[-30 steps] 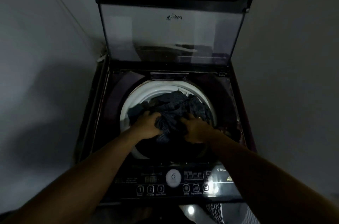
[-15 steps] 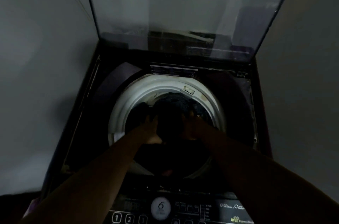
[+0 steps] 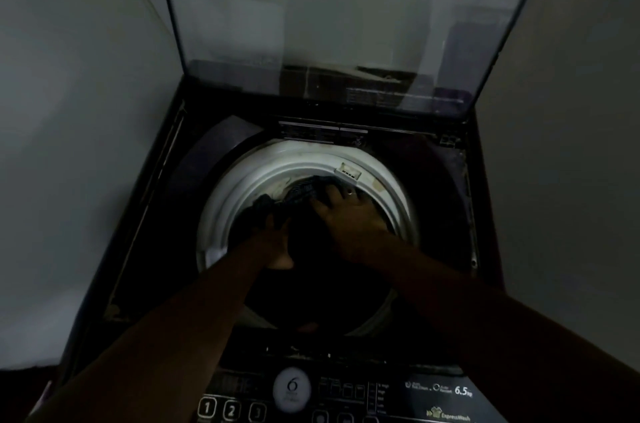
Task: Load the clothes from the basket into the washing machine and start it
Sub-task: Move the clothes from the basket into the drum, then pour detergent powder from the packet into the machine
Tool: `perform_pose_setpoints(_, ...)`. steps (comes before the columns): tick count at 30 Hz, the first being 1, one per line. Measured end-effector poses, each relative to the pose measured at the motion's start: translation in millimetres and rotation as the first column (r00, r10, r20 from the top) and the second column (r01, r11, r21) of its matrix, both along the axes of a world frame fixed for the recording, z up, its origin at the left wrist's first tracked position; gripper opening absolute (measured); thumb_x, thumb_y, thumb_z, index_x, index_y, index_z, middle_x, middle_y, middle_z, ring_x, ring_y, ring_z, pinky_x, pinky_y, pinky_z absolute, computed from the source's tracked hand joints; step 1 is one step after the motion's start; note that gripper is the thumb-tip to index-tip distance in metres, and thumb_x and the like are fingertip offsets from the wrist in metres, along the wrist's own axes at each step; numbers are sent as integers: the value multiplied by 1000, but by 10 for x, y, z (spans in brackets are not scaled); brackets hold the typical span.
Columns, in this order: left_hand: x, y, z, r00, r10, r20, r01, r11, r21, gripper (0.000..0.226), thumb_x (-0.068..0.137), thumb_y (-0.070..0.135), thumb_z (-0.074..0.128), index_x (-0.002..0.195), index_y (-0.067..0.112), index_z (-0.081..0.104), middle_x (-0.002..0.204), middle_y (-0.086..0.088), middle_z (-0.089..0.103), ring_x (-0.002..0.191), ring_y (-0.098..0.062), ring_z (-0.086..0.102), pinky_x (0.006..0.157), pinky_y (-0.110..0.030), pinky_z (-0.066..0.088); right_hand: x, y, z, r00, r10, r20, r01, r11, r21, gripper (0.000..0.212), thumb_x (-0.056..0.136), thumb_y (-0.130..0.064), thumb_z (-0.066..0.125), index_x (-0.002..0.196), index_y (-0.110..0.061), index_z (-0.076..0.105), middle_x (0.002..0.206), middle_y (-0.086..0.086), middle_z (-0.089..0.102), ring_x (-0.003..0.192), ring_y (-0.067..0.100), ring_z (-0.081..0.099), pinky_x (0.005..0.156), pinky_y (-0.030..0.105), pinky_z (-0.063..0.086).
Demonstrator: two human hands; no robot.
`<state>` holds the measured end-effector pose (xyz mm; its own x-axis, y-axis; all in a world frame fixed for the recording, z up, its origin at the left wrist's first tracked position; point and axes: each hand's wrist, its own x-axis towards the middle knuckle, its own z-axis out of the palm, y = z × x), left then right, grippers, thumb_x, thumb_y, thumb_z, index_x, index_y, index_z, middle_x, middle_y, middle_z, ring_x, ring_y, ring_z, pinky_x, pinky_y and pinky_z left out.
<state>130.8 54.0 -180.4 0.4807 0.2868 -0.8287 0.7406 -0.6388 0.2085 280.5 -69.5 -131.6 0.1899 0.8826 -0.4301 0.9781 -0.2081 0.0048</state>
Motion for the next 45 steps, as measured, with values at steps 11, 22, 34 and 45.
perform_pose_setpoints(11,-309,1,130,994,-11,105,16,999,-49,112,82,56,74,160,32,-4,166,-13,-15,153,-40,7,123,-49,20,64,12,-437,952,-216,-215,129,924,-360,114,87,-48,72,157,-40,-17,165,5,-27,151,51,-1,114,72,15)
perform_pose_setpoints(22,-1050,-204,1378,804,175,568,-214,977,1,62,80,45,77,133,17,60,130,-7,62,121,-25,60,103,-37,49,-510,-322,840,908,-250,-335,271,962,15,79,92,-43,69,157,-22,31,161,11,35,146,30,36,116,36,32)
perform_pose_setpoints(34,-3142,-802,2700,642,210,737,-435,892,126,71,87,44,74,145,14,49,140,0,48,125,-15,50,104,-24,40,-2161,-518,2222,947,-44,-317,148,937,315,80,92,-42,70,156,-13,34,160,13,37,146,28,35,118,35,29)
perform_pose_setpoints(45,-5163,-1330,2659,481,479,734,-798,587,139,69,90,50,67,149,23,43,153,-9,39,130,-25,50,106,-32,39,-3720,-147,2425,907,303,-294,-235,941,245,80,93,-49,65,158,-18,29,159,15,35,143,31,39,117,38,34)
